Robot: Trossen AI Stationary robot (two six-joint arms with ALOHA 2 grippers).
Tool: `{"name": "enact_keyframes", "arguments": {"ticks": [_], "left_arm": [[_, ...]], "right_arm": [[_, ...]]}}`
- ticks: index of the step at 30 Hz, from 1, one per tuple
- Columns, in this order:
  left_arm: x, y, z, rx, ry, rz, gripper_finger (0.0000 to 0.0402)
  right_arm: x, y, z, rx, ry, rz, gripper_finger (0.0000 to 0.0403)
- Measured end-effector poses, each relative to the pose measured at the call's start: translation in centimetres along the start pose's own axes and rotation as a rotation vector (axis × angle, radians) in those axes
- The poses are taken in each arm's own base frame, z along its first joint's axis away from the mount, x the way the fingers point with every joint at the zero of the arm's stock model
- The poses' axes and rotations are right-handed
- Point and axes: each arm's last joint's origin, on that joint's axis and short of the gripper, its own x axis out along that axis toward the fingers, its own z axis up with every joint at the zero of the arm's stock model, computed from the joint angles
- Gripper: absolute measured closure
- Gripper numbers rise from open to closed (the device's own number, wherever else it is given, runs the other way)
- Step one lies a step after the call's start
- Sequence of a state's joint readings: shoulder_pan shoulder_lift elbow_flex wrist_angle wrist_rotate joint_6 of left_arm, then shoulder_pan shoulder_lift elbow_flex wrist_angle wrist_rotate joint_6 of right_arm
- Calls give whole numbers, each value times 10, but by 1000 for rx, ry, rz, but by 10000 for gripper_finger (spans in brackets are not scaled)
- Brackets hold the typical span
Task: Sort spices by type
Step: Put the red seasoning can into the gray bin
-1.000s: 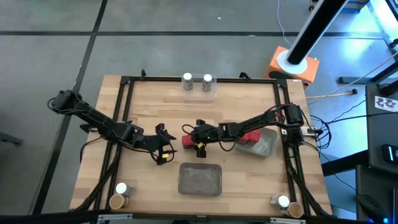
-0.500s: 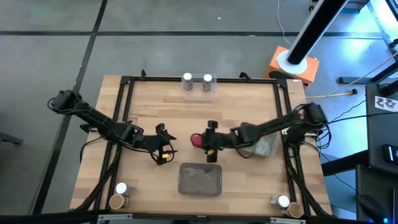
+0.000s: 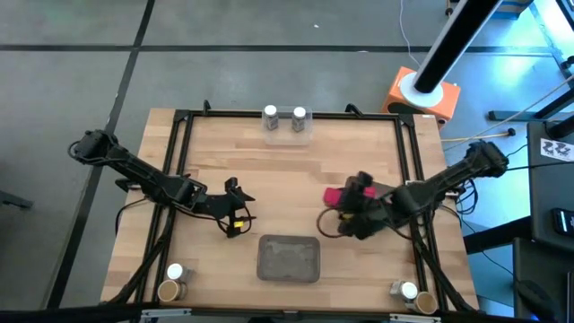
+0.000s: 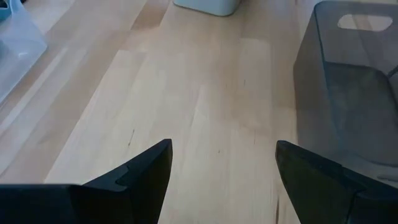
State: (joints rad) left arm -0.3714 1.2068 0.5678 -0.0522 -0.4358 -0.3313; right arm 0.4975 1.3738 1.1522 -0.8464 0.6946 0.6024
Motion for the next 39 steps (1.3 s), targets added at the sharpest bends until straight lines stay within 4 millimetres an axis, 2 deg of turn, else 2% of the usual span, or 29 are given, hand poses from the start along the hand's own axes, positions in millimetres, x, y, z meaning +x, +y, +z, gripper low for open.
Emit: {"name": "enact_keyframes", "arguments": {"ticks": [7, 13, 19, 23, 28, 34, 39], "left_arm": [[0, 0, 1, 14, -12, -4, 133], [0, -1, 4, 16, -40, -12, 133], [0, -1, 4, 33, -43, -13, 133], [0, -1, 5, 31, -43, -13, 133], [0, -1, 5, 29, -46, -15, 133], [0, -2, 7, 41, -65, -20, 133], [0, -3, 9, 39, -84, -26, 133]], "right_arm": [[-29, -10, -32, 163, 161, -74, 192], [-44, -11, -51, 305, 312, -116, 192], [-56, -12, -66, 413, 390, -183, 192], [-55, -16, -81, 463, 426, -283, 192], [-43, -20, -99, 525, 467, -374, 192], [-33, -25, -114, 584, 405, -458, 184], [-25, -25, -121, 609, 345, -459, 190]]}}
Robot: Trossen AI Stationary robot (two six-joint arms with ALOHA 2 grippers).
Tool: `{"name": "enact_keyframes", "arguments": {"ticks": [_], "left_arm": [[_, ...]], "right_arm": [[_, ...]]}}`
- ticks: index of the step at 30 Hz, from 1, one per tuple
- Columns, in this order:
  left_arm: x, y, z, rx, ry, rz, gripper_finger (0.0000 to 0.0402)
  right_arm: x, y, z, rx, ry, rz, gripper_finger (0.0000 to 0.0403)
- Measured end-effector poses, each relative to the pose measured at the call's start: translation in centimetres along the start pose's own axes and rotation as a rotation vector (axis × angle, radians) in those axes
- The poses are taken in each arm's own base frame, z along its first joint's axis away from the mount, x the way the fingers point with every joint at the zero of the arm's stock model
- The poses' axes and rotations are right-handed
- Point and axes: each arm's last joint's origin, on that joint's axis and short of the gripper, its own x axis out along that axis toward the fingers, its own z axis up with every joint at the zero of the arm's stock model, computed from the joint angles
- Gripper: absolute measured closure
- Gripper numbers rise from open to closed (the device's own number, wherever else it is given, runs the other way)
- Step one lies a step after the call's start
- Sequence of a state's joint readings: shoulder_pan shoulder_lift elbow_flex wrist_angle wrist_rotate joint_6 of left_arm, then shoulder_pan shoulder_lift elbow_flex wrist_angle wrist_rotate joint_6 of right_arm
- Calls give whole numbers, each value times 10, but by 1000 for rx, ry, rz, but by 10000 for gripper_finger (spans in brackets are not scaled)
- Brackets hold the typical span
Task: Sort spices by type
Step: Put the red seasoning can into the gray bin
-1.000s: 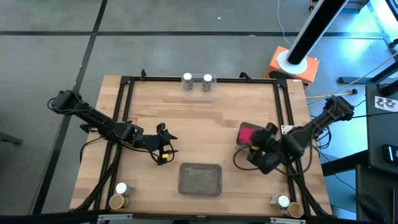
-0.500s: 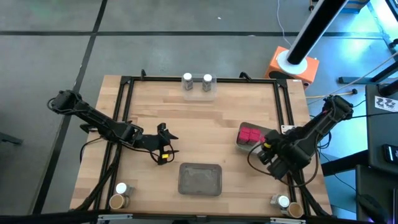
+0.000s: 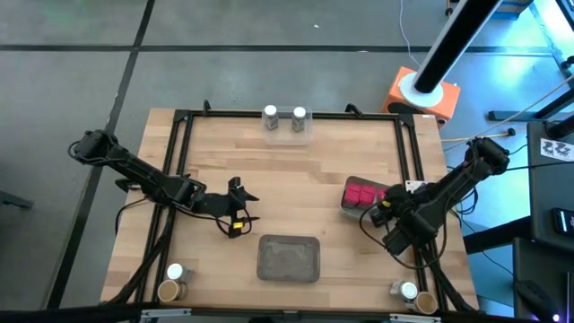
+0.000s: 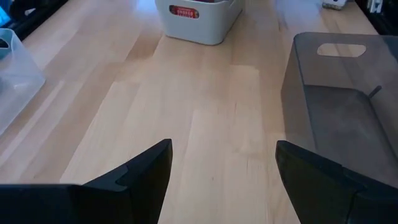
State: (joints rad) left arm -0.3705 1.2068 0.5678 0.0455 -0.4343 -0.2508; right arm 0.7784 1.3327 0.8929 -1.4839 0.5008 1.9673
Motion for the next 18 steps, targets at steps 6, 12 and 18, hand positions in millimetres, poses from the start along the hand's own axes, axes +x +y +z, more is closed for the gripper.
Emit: {"name": "enact_keyframes", "arguments": {"ticks": [6, 12, 18], "left_arm": [[0, 0, 0, 1, 1, 1, 133], [0, 0, 0, 1, 2, 1, 133], [0, 0, 0, 2, 3, 1, 133]], "right_arm": [[18, -2, -8, 44, -49, 11, 186], [38, -5, -18, 77, -69, 25, 188], [40, -3, -19, 74, -106, 41, 171]]}}
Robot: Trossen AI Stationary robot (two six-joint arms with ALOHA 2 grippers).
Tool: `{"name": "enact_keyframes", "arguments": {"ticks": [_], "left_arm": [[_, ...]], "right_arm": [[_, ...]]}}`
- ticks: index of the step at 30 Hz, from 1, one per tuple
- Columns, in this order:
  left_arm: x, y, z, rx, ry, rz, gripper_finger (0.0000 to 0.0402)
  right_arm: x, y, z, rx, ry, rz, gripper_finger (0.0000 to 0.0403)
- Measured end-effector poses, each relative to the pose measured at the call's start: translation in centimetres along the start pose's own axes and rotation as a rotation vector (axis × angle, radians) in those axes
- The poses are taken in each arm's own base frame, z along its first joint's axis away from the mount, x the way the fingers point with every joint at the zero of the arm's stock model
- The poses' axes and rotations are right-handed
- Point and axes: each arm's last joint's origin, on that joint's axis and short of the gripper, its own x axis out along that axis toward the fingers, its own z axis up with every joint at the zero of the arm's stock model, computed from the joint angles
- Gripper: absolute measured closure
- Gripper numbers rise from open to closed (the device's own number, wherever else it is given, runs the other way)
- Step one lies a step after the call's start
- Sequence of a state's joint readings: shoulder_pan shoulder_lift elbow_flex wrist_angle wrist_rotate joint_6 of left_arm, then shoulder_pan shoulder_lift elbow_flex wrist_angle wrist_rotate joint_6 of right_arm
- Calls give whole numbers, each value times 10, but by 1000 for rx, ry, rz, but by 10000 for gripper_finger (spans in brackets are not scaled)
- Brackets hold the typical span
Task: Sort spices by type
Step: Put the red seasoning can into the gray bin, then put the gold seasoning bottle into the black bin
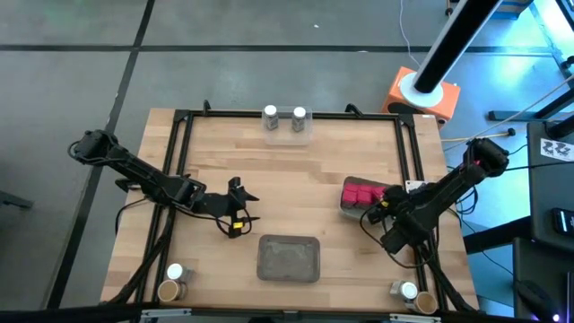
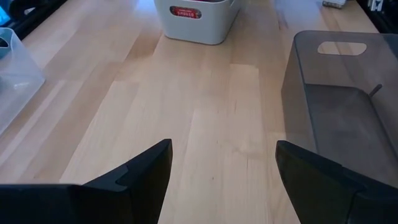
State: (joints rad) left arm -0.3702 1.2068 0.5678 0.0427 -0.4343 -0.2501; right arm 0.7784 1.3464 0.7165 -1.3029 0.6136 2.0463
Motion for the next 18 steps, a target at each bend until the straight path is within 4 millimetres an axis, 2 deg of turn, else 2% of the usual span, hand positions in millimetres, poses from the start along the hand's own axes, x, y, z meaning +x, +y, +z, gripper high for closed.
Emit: {"name": "enact_keyframes", "arguments": {"ticks": [6, 13, 18], "left_arm": [[0, 0, 0, 0, 0, 0, 133], [0, 0, 0, -1, 0, 0, 133], [0, 0, 0, -61, 0, 0, 133]], "right_arm": [[0, 0, 0, -2, 1, 1, 130], [-1, 0, 1, -16, 2, -5, 115], [-25, 1, 17, -107, 40, -76, 114]]}}
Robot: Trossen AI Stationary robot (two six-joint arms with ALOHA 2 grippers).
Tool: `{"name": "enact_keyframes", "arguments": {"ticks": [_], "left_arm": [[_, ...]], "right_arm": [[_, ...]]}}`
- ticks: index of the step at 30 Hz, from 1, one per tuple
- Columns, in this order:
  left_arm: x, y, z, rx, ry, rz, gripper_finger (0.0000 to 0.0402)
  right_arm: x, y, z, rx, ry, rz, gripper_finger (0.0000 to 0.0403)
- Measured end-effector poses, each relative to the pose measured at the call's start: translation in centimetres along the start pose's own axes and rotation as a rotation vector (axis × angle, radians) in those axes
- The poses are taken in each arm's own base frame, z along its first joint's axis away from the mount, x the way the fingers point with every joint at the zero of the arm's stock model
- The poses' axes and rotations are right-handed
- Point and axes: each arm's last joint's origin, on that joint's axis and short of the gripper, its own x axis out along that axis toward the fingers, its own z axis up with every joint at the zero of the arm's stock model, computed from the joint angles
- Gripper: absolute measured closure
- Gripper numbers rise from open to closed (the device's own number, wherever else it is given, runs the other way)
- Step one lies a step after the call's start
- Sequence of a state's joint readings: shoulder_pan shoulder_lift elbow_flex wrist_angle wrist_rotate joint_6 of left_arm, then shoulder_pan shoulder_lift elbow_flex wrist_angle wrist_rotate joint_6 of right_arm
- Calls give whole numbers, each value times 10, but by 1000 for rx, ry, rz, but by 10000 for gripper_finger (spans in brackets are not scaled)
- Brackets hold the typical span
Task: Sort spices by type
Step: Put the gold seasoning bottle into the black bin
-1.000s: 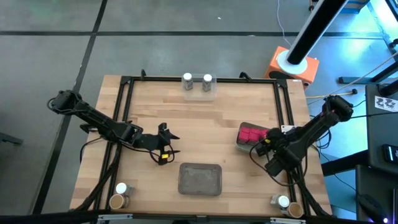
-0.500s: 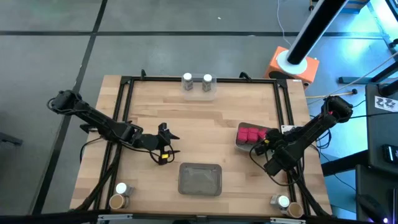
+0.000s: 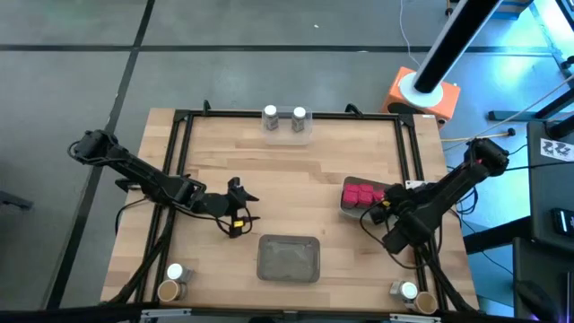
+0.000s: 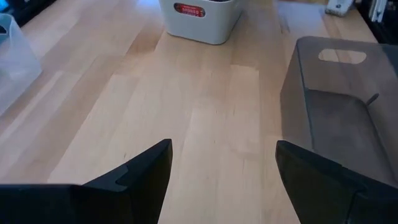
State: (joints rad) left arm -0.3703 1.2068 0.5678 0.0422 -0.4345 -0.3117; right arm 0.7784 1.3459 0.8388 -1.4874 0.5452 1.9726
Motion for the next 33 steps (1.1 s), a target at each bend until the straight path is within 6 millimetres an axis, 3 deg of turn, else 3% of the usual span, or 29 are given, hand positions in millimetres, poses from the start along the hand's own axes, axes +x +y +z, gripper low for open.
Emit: {"name": "enact_keyframes", "arguments": {"ticks": [7, 18, 27, 33], "left_arm": [[0, -1, 0, -29, 1, -4, 133], [0, 0, 3, -45, -31, -8, 133], [-2, -6, 21, -12, -153, -47, 133], [-10, -25, 43, 69, -240, -108, 133]], "right_arm": [[-36, 15, 20, -130, -40, 163, 114], [-49, 60, 14, -366, -233, 562, 114], [-53, 70, 19, -431, -405, 582, 113], [-48, 78, 28, -482, -434, 559, 113]]}}
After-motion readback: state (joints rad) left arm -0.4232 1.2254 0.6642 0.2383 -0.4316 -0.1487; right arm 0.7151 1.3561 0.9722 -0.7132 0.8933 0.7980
